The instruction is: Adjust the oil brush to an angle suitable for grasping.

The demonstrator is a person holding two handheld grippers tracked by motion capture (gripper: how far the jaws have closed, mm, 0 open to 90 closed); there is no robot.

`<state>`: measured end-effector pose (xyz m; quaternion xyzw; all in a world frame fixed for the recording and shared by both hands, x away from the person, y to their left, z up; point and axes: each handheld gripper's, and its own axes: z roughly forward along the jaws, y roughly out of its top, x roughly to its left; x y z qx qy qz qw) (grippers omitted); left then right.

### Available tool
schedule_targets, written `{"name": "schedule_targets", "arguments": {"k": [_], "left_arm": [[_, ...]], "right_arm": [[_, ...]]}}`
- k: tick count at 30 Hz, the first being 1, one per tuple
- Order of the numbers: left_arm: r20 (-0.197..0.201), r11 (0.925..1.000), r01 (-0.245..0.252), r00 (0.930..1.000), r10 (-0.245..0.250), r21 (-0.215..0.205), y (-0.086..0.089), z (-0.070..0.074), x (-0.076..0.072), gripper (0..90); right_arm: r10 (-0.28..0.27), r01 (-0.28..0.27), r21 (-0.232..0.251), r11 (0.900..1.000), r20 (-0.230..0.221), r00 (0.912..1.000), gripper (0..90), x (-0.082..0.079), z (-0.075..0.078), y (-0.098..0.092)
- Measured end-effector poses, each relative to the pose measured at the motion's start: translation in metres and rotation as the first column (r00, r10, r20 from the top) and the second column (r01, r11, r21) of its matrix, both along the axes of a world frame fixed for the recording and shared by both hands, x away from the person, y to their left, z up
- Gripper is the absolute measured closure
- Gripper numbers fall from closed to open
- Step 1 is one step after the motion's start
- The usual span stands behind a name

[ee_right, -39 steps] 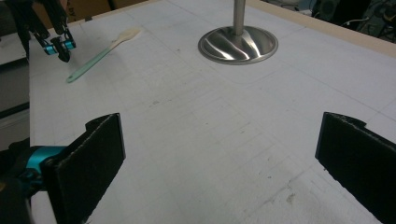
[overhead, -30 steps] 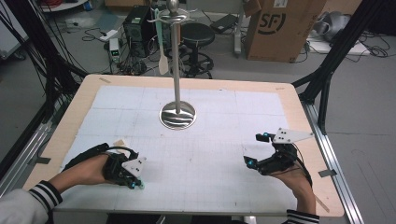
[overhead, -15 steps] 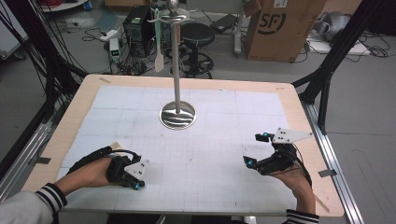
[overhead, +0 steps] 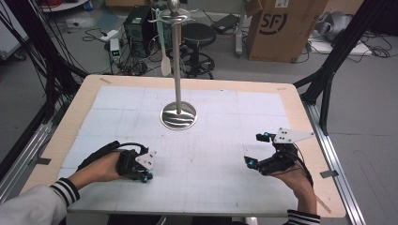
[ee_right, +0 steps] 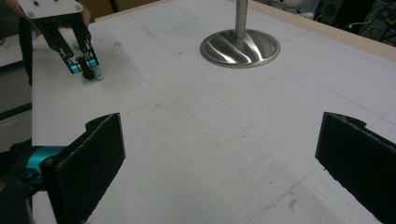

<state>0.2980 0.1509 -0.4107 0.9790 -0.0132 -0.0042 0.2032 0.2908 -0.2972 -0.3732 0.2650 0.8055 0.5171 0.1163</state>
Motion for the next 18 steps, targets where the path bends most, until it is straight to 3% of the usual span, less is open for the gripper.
{"name": "schedule_targets", "arguments": {"k": [7, 12, 15, 18], "left_arm": [[0.005, 0.9990, -0.026, 0.9996, 0.026, -0.038, 0.006, 0.009, 0.000, 89.5], [0.004, 0.9942, -0.058, 0.9983, 0.058, -0.091, 0.014, 0.025, 0.002, 82.4], [0.002, 0.9867, -0.085, 0.9963, 0.086, -0.138, 0.019, 0.036, 0.004, 75.0], [0.014, 0.9775, -0.112, 0.9931, 0.116, -0.179, 0.025, 0.047, 0.004, 60.5]], "right_arm": [[-0.003, 0.003, -0.006, 1.000, -0.002, 1.0000, 0.1, 0.000, -0.001, -0.001], [-0.003, 0.003, -0.004, 1.000, -0.007, 1.0000, 0.1, 0.000, -0.001, 0.000], [-0.004, 0.004, -0.010, 1.000, -0.005, 1.0000, 0.1, -0.001, -0.002, 0.000], [-0.007, 0.007, -0.004, 1.000, -0.002, 1.0000, 0.1, -0.002, -0.001, -0.002]]}}
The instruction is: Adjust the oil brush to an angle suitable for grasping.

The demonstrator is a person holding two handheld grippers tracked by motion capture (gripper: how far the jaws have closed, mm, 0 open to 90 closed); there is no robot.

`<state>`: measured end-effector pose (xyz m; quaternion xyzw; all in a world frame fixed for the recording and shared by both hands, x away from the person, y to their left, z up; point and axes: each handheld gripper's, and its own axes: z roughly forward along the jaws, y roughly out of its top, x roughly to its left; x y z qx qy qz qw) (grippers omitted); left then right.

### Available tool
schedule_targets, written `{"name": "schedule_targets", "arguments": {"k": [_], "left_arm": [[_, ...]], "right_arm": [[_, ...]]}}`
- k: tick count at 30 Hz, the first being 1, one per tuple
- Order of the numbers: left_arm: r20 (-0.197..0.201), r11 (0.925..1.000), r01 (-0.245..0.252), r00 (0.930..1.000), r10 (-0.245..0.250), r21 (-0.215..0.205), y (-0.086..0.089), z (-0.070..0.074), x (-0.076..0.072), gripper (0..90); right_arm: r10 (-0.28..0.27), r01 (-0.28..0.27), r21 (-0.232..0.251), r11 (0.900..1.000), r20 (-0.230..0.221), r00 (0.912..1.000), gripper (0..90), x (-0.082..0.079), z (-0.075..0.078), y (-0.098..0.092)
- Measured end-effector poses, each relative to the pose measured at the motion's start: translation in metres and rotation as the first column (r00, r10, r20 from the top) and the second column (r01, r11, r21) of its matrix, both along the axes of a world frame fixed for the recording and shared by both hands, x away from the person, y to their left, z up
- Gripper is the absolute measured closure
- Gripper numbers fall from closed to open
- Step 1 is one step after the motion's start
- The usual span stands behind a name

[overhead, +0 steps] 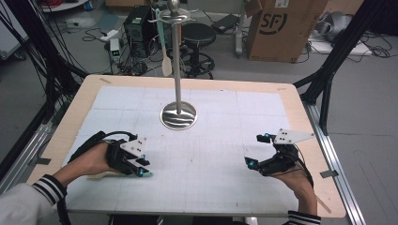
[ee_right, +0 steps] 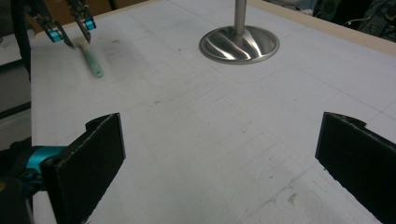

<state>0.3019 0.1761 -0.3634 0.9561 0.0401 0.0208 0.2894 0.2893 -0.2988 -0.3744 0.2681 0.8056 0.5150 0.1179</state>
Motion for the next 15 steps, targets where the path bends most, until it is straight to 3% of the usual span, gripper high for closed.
{"name": "schedule_targets", "arguments": {"k": [2, 4, 7, 10, 12, 15], "left_arm": [[0.013, 0.9996, -0.027, 0.9996, 0.027, -0.014, 0.003, 0.006, 0.000, 47.2], [0.021, 0.9992, -0.032, 0.9993, 0.032, -0.025, 0.007, 0.012, 0.000, 40.3], [0.013, 0.9977, -0.034, 0.9993, 0.035, -0.059, 0.011, 0.019, -0.002, 26.0], [-0.007, 0.9979, -0.020, 0.9998, 0.020, -0.062, 0.013, 0.025, -0.003, 12.9], [0.018, 0.9976, -0.026, 0.9995, 0.027, -0.064, 0.013, 0.030, -0.004, 1.6], [0.033, 0.9959, -0.044, 0.9984, 0.047, -0.079, 0.015, 0.039, -0.004, 1.6]], "right_arm": [[-0.005, 0.005, 0.005, 1.000, -0.006, 1.0000, 0.1, -0.001, 0.000, 0.000], [-0.004, 0.004, -0.001, 1.000, -0.002, 1.0000, 0.1, 0.000, 0.000, 0.000], [-0.001, 0.001, 0.000, 1.000, -0.005, 1.0000, 0.1, -0.001, 0.000, 0.000], [0.002, -0.002, 0.000, 1.000, 0.005, 1.0000, 0.1, 0.000, 0.000, 0.000], [0.001, -0.001, 0.002, 1.000, 0.003, 1.0000, 0.1, 0.000, 0.001, 0.000], [0.003, -0.003, 0.003, 1.000, 0.003, 1.0000, 0.1, -0.001, 0.002, 0.000]]}}
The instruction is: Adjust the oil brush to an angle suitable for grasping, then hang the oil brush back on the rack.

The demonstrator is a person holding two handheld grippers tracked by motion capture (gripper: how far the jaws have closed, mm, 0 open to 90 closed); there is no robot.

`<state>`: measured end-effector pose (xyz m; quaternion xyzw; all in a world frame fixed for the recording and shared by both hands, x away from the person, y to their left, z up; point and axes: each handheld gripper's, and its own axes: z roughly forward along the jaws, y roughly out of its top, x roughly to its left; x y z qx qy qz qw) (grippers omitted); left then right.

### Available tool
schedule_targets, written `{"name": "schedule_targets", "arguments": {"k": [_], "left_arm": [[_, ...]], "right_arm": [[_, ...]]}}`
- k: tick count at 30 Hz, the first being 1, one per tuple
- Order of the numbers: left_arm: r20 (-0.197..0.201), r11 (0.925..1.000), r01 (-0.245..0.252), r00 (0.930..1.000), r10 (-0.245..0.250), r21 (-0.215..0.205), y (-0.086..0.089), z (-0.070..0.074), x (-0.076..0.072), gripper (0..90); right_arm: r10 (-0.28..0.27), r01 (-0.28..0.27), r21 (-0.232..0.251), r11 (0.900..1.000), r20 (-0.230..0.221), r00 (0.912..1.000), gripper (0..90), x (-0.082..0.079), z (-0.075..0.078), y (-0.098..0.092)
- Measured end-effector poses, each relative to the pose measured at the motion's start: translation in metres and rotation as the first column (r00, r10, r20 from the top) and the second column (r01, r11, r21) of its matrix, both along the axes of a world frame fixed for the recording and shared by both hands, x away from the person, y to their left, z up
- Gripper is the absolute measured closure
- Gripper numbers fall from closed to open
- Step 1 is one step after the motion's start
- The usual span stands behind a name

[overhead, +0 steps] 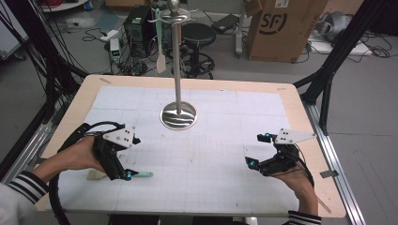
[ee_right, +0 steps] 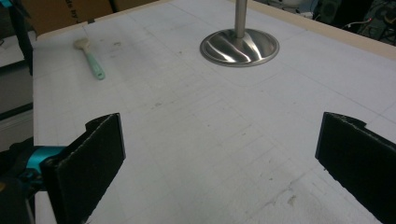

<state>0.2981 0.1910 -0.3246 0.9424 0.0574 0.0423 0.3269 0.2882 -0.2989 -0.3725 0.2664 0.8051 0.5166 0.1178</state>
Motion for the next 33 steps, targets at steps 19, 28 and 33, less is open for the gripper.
{"name": "schedule_targets", "arguments": {"k": [19, 28, 33], "left_arm": [[0.074, 0.9995, -0.030, 0.9968, 0.031, -0.003, 0.018, 0.038, 0.003, 1.6], [0.102, 0.9989, -0.043, 0.9939, 0.042, 0.015, 0.028, 0.041, 0.003, 2.1], [0.110, 0.9975, -0.063, 0.9922, 0.059, 0.031, 0.036, 0.039, 0.007, 2.1]], "right_arm": [[0.001, -0.001, 0.003, 1.000, 0.009, 1.0000, 0.1, -0.001, 0.002, -0.001], [0.002, -0.002, -0.001, 1.000, 0.008, 1.0000, 0.1, -0.001, 0.002, 0.000], [-0.003, 0.003, 0.001, 1.000, 0.008, 1.0000, 0.1, -0.001, 0.002, -0.001]]}}
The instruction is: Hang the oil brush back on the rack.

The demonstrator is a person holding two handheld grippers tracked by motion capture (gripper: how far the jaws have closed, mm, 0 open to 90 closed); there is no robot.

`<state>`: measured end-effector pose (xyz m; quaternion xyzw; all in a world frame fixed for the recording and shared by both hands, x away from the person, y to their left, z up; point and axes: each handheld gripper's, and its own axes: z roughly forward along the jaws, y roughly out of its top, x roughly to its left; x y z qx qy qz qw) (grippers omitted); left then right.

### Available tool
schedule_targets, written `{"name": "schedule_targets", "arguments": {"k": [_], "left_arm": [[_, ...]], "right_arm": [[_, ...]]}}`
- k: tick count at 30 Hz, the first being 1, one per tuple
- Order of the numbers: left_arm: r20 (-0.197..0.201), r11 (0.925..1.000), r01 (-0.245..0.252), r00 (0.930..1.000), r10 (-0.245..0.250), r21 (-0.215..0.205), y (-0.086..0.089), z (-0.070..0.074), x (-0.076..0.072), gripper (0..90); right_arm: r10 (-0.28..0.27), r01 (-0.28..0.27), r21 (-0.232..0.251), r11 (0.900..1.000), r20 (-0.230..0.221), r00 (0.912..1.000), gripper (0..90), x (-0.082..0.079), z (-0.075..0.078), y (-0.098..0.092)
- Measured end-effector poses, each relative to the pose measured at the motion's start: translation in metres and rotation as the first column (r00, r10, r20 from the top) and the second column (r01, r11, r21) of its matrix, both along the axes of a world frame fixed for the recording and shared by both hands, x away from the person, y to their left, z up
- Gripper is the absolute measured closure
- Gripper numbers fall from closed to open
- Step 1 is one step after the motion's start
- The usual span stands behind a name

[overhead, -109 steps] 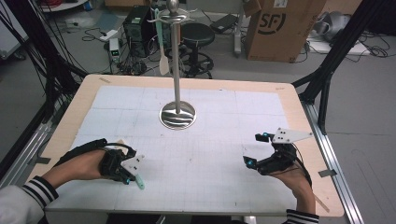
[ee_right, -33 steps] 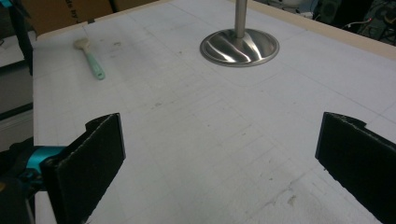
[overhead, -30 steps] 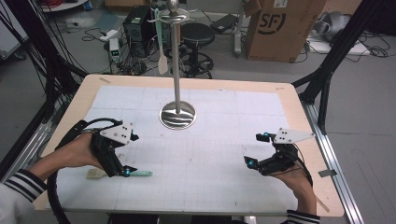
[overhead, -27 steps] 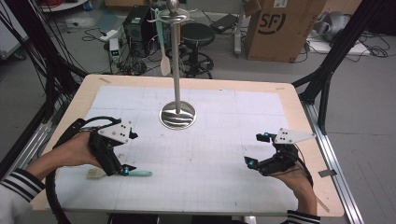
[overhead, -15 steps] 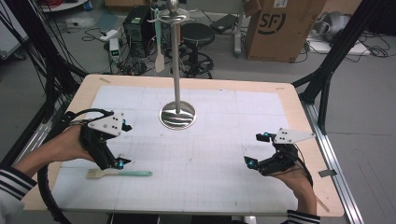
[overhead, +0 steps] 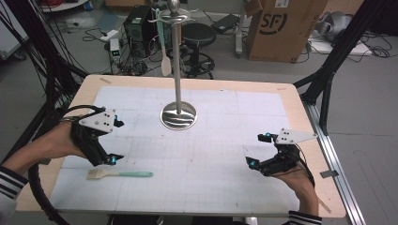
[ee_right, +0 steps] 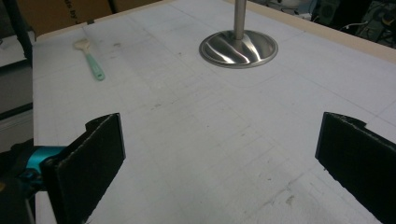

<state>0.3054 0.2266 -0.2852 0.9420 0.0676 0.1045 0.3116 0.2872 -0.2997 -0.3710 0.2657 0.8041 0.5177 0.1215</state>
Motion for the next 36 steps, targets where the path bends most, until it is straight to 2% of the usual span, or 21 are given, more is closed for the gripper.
{"name": "schedule_targets", "arguments": {"k": [4, 6, 10, 14, 17, 22, 25, 29, 33, 36], "left_arm": [[0.002, 0.9998, -0.007, 1.0000, 0.006, 0.020, 0.006, -0.003, 0.003, 2.6], [-0.006, 0.9993, 0.005, 1.0000, -0.005, 0.037, 0.010, -0.005, 0.005, 8.5], [-0.010, 0.9980, -0.005, 0.9999, 0.005, 0.063, 0.013, -0.013, 0.006, 8.9], [-0.025, 0.9962, 0.001, 0.9997, 0.001, 0.087, 0.014, -0.023, 0.005, 10.2], [-0.032, 0.9911, 0.012, 0.9995, -0.008, 0.132, 0.015, -0.033, 0.005, 10.6], [-0.044, 0.9876, 0.014, 0.9990, -0.007, 0.156, 0.016, -0.048, 0.004, 12.2], [-0.060, 0.9804, 0.035, 0.9979, -0.024, 0.194, 0.015, -0.057, 0.004, 13.0], [-0.070, 0.9731, 0.035, 0.9974, -0.020, 0.228, 0.015, -0.071, 0.002, 13.1], [-0.097, 0.9687, 0.042, 0.9951, -0.018, 0.245, 0.016, -0.084, 0.001, 14.5], [-0.120, 0.9590, 0.062, 0.9923, -0.030, 0.276, 0.016, -0.092, 0.000, 17.0]], "right_arm": [[0.001, -0.001, -0.003, 1.000, -0.006, 1.0000, 0.1, -0.001, 0.000, -0.001], [-0.003, 0.003, -0.001, 1.000, -0.002, 1.0000, 0.1, -0.001, -0.001, -0.002], [-0.004, 0.004, -0.001, 1.000, -0.003, 1.0000, 0.1, -0.002, 0.000, -0.002], [-0.003, 0.003, -0.002, 1.000, -0.011, 0.9999, 0.1, -0.002, -0.001, -0.001], [-0.002, 0.002, -0.007, 1.000, -0.005, 1.0000, 0.1, -0.001, -0.001, -0.001], [-0.001, 0.001, -0.007, 1.000, -0.008, 1.0000, 0.1, 0.000, -0.002, -0.001], [-0.002, 0.002, -0.009, 1.000, -0.010, 1.0000, 0.1, 0.000, -0.002, -0.001], [-0.001, 0.001, -0.010, 1.000, -0.010, 1.0000, 0.1, 0.000, -0.002, 0.000], [-0.001, 0.001, -0.010, 1.000, -0.008, 1.0000, 0.1, 0.000, -0.002, 0.000], [0.003, -0.003, -0.011, 1.000, -0.001, 1.0000, 0.1, 0.000, -0.002, 0.000]]}}
